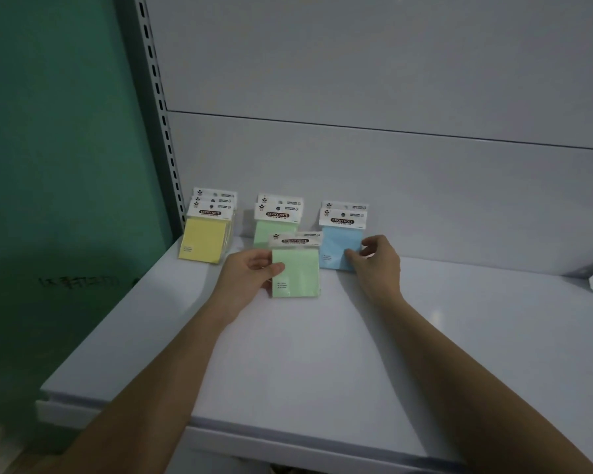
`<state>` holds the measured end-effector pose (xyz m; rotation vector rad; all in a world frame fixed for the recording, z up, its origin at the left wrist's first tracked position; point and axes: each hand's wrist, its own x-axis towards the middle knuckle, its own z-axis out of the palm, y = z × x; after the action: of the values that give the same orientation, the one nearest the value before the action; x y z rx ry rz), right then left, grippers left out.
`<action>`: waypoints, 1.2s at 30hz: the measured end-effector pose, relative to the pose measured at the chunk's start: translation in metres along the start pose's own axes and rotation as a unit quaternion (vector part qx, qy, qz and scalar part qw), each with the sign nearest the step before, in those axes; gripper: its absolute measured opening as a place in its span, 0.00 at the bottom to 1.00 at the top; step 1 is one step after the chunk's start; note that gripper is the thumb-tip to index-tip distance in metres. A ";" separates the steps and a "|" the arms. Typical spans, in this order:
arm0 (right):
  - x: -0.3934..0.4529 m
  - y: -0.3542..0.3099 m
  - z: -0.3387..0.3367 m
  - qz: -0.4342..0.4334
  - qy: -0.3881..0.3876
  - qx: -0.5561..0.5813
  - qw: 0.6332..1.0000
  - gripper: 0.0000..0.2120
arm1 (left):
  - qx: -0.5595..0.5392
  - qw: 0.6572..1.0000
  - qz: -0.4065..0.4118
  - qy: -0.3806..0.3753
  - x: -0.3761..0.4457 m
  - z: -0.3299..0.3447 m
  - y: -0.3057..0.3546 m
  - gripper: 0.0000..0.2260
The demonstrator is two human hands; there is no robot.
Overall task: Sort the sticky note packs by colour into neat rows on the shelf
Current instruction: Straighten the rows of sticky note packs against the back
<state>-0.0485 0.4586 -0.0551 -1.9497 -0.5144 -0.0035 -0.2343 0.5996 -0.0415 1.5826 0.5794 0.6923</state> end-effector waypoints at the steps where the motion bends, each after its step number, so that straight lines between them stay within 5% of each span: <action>1: -0.001 0.000 -0.001 0.003 -0.001 0.001 1.000 0.16 | 0.000 1.000 -0.001 0.000 -0.001 0.000 0.000 0.09; 7: -0.019 -0.014 -0.008 -0.031 0.071 0.022 0.997 0.13 | -0.008 1.000 0.000 0.027 -0.003 -0.004 0.009 0.09; 12: -0.051 -0.032 0.006 -0.162 -0.041 -0.082 0.983 0.03 | 0.027 0.998 -0.003 0.063 0.010 -0.028 0.022 0.11; 17: -0.090 -0.036 0.026 -0.212 -0.151 -0.197 0.945 0.11 | 0.084 0.995 -0.020 0.055 0.028 -0.042 0.022 0.11; 23: -0.109 -0.033 0.029 -0.239 -0.181 -0.287 0.910 0.22 | 0.184 0.982 -0.015 0.043 0.046 -0.031 0.015 0.12; 36: -0.111 -0.036 0.033 -0.227 -0.186 -0.335 0.895 0.25 | 0.315 0.946 0.040 0.057 0.054 -0.030 0.018 0.12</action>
<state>-0.1696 0.4606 -0.0637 -2.4595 -1.3622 -0.1217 -0.2189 0.6564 -0.0158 2.1780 0.8850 0.7009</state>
